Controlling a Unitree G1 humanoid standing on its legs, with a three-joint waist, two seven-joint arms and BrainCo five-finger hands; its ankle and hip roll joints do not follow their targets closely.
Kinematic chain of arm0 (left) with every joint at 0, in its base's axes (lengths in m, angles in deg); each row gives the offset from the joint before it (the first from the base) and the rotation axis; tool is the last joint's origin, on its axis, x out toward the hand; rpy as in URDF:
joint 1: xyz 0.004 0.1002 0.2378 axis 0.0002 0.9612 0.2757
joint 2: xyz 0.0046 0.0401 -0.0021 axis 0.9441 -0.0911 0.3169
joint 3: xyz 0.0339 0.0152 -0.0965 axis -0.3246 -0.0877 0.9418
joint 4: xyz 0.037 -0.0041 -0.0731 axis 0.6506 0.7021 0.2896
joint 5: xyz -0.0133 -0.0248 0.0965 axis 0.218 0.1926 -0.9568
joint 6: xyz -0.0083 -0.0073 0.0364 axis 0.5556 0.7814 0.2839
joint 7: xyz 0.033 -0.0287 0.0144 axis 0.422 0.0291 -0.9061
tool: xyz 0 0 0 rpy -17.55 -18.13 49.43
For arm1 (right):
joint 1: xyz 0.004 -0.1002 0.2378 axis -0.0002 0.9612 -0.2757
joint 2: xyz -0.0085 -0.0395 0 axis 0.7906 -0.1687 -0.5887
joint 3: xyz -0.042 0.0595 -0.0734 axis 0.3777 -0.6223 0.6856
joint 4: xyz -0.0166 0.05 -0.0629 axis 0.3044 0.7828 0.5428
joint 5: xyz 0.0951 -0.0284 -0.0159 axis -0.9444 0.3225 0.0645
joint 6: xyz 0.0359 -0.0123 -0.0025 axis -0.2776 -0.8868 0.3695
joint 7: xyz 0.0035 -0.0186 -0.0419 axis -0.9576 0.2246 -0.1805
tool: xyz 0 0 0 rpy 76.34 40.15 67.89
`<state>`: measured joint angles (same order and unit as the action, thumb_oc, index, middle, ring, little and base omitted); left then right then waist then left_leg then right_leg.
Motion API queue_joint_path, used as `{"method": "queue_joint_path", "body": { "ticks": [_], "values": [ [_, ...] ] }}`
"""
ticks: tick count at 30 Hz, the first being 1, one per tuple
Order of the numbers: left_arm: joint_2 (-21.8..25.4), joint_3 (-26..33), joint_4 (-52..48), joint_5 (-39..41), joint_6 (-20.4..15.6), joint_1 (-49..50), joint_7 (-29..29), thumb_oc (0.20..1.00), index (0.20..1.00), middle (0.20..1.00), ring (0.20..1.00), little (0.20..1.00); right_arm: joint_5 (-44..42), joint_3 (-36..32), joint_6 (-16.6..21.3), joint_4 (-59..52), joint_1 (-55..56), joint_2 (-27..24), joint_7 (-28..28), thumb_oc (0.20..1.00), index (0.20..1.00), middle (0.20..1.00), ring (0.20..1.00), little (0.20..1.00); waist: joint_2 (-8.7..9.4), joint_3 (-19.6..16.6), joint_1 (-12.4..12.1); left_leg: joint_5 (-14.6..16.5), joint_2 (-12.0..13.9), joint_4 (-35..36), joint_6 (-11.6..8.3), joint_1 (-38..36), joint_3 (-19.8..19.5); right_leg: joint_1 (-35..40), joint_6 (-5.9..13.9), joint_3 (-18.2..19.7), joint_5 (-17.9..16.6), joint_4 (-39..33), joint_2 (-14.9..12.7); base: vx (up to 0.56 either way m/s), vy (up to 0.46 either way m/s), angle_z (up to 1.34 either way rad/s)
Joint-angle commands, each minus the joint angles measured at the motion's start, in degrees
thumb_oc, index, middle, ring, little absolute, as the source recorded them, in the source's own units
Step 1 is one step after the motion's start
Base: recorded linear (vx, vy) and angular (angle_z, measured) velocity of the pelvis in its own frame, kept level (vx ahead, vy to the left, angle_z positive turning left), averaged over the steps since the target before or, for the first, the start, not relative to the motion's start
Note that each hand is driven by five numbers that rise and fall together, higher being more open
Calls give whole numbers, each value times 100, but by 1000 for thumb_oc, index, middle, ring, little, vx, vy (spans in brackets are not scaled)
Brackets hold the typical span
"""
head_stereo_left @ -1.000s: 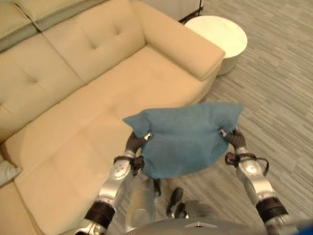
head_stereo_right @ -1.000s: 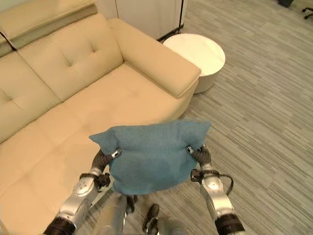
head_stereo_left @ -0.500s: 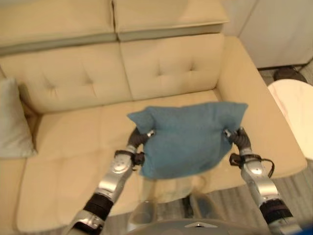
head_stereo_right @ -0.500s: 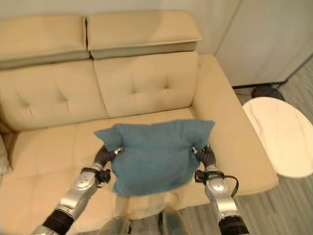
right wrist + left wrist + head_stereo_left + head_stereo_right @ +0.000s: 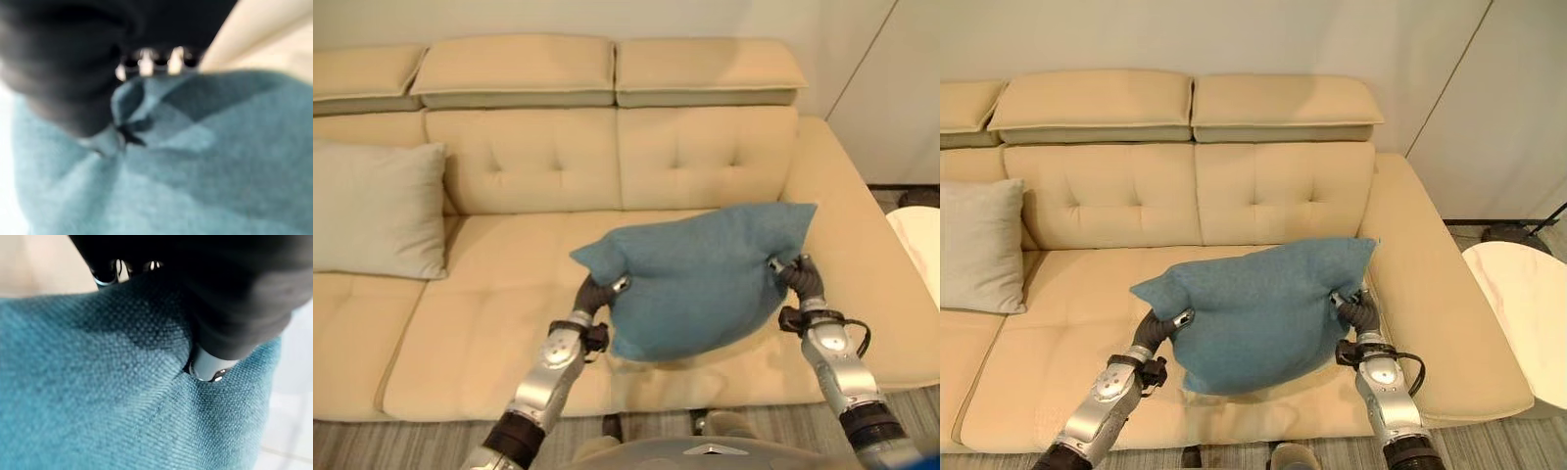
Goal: Pick up all the scattered cushions and arrange them neatly on the sofa.
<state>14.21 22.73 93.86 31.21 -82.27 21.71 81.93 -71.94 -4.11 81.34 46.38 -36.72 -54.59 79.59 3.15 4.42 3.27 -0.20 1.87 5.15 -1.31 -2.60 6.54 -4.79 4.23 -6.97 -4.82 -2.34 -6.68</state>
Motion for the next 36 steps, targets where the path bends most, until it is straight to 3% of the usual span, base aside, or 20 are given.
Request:
{"method": "queue_joint_path", "body": {
  "ticks": [1, 7, 17, 30, 33, 36],
  "values": [
    [-126, 97, -569, 80, -520, -511, 71, 200, 200, 200, 200, 200, -4, -234, 484, -409, -515, -27, -19, 200, 200, 200, 200, 200, 109, -203, -9, 677, 165, -564, -193, 90, -213, 237, 137, -269, 487, 46, 103, 15, 17, 14],
    [29, 526, -765, -113, -628, -559, -200, 200, 200, 200, 200, 200, 145, -174, 456, -459, -716, -12, 13, 200, 200, 200, 200, 200, 110, -193, -210, 602, 109, -333, -189, 41, -301, 317, 204, -366, 449, -110, 56, 99, 46, 6],
    [75, 440, -651, -97, -859, -1749, -800, 200, 200, 200, 200, 200, 202, 202, 497, -484, -1834, -174, 366, 200, 200, 200, 200, 200, -1, 54, -293, 411, 115, -269, -248, 582, -518, -98, 173, -556, 442, -107, 20, -18, -8, 18],
    [775, -203, 767, -79, -1086, -4638, -1562, 200, 200, 200, 200, 200, -12, 928, 526, 415, -4480, -603, 1004, 200, 200, 200, 200, 200, -106, 545, -230, 205, 115, -628, -336, 1856, -595, -1315, 123, -535, 316, 277, -53, -63, 7, 6],
    [1041, -462, 1364, -89, -1144, -5651, -1832, 200, 200, 200, 200, 200, -70, 1187, 587, 746, -5375, -586, 1225, 200, 200, 200, 200, 200, -171, 614, -207, 52, 114, -509, -375, 2074, -596, -1643, 148, -490, 260, 352, -63, -13, 34, -6],
    [1104, -575, 1657, -55, -1146, -6020, -1903, 200, 200, 200, 200, 200, -13, 1365, 554, 865, -5711, -604, 1307, 200, 200, 200, 200, 200, -253, 659, -177, -100, 113, -247, -434, 2071, -584, -1753, 166, -509, 265, 367, -71, 37, 32, 0]
  ]
}}
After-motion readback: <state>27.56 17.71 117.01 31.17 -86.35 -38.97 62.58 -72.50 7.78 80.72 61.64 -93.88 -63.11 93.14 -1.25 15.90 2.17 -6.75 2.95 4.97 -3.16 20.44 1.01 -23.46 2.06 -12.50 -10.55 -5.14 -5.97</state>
